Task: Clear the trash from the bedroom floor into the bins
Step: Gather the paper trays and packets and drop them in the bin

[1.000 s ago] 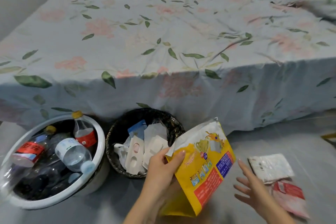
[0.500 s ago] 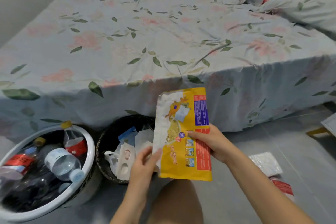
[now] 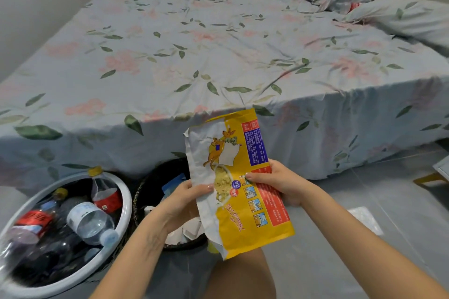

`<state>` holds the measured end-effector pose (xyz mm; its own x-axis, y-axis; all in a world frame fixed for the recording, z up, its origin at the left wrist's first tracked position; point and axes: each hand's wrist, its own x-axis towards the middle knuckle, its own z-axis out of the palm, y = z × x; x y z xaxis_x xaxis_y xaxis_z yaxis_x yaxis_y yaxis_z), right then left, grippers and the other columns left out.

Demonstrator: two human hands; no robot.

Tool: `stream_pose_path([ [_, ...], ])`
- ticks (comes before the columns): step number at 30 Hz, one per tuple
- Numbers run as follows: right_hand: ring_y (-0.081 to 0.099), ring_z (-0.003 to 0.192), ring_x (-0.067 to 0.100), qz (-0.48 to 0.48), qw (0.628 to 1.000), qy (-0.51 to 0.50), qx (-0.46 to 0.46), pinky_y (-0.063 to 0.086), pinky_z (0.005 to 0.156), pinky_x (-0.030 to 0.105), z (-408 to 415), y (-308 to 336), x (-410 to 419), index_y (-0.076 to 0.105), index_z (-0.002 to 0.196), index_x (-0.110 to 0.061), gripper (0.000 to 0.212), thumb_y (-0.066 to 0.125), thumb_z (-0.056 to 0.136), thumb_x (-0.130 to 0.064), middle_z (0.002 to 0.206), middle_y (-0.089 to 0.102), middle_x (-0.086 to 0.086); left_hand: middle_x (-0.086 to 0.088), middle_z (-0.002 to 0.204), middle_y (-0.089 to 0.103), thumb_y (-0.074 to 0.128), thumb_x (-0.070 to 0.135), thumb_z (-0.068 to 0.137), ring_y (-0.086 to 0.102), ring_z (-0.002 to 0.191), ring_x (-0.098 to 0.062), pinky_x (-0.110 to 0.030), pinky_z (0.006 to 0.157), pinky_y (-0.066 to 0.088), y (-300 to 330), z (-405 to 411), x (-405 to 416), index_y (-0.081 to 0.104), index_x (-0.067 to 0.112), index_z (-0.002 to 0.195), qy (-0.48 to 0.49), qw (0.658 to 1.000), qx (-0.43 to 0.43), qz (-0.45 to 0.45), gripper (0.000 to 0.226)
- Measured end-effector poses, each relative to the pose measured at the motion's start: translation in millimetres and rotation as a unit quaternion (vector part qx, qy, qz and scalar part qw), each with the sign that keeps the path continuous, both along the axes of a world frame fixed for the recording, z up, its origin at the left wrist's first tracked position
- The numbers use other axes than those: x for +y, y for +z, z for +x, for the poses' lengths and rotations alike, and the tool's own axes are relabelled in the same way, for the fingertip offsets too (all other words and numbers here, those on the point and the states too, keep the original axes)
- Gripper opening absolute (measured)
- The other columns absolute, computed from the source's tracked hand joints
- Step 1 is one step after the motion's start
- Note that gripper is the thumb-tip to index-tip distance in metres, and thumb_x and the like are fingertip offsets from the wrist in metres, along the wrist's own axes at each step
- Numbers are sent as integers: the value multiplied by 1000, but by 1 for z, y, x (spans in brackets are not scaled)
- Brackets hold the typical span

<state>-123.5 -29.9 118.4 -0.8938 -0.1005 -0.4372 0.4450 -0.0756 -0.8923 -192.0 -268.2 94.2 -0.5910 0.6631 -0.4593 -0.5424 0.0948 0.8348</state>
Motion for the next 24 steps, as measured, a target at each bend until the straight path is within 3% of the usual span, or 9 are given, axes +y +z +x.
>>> stream_pose_path([
  [5,71,95,22,-16,1000,-16,7,57,83,40,-2,-11,10,57,111,-26,40,73,75,-31,103,74,2,-7,105,75,84,19,61,73,92,-27,-32,66,60,1,-5,-2,61,19,115,140,982,128,12,58],
  [8,68,104,28,-38,999,-19,7,53,93,48,-4,-18,13,60,115,-26,32,67,84,-26,113,71,7,-2,100,76,79,13,66,74,90,-20,-25,67,59,1,-11,-9,66,24,104,143,969,200,25,42],
  [10,67,103,32,-72,997,-12,13,54,90,48,-7,-17,11,68,108,-21,24,67,83,-25,111,71,11,-2,95,77,75,5,74,74,88,-17,-23,69,59,2,-12,-11,74,25,94,139,958,249,28,28],
  [13,66,81,24,-144,989,3,30,55,68,34,-10,-13,9,70,88,-19,16,64,77,-28,90,70,8,5,88,78,71,-12,73,73,86,-11,-18,71,56,2,-15,-17,79,27,69,140,931,336,18,40],
  [16,58,80,28,-262,965,-11,7,46,69,37,-14,-11,10,57,94,-14,34,58,66,-33,90,60,11,11,91,76,72,-17,70,69,95,-7,-17,79,54,1,-17,-27,77,33,58,129,904,408,-17,51],
  [18,57,81,28,-217,976,-24,-10,45,70,39,-17,-13,6,54,101,-16,42,56,78,-52,91,58,9,12,102,72,72,-16,71,67,98,-5,-22,84,54,2,-17,-32,76,37,56,107,890,440,-50,55],
  [20,67,81,20,-76,997,-34,-3,54,66,34,-21,-17,0,56,114,-24,42,64,80,-47,97,64,4,4,112,70,67,-19,75,65,105,-7,-31,89,54,2,-16,-32,78,35,63,57,911,403,-67,57],
  [22,72,80,13,21,999,-18,16,57,64,26,-23,-23,-4,62,114,-24,36,74,79,-24,100,71,3,-11,122,67,57,-12,73,66,106,-20,-48,89,54,2,-19,-33,81,25,79,38,970,239,-17,45],
  [24,73,77,15,50,998,-10,22,57,62,25,-24,-28,-6,70,98,-18,17,73,81,-15,93,75,7,-18,121,66,52,19,67,64,100,-32,-46,82,50,0,-22,-35,76,18,102,37,997,51,36,42],
])
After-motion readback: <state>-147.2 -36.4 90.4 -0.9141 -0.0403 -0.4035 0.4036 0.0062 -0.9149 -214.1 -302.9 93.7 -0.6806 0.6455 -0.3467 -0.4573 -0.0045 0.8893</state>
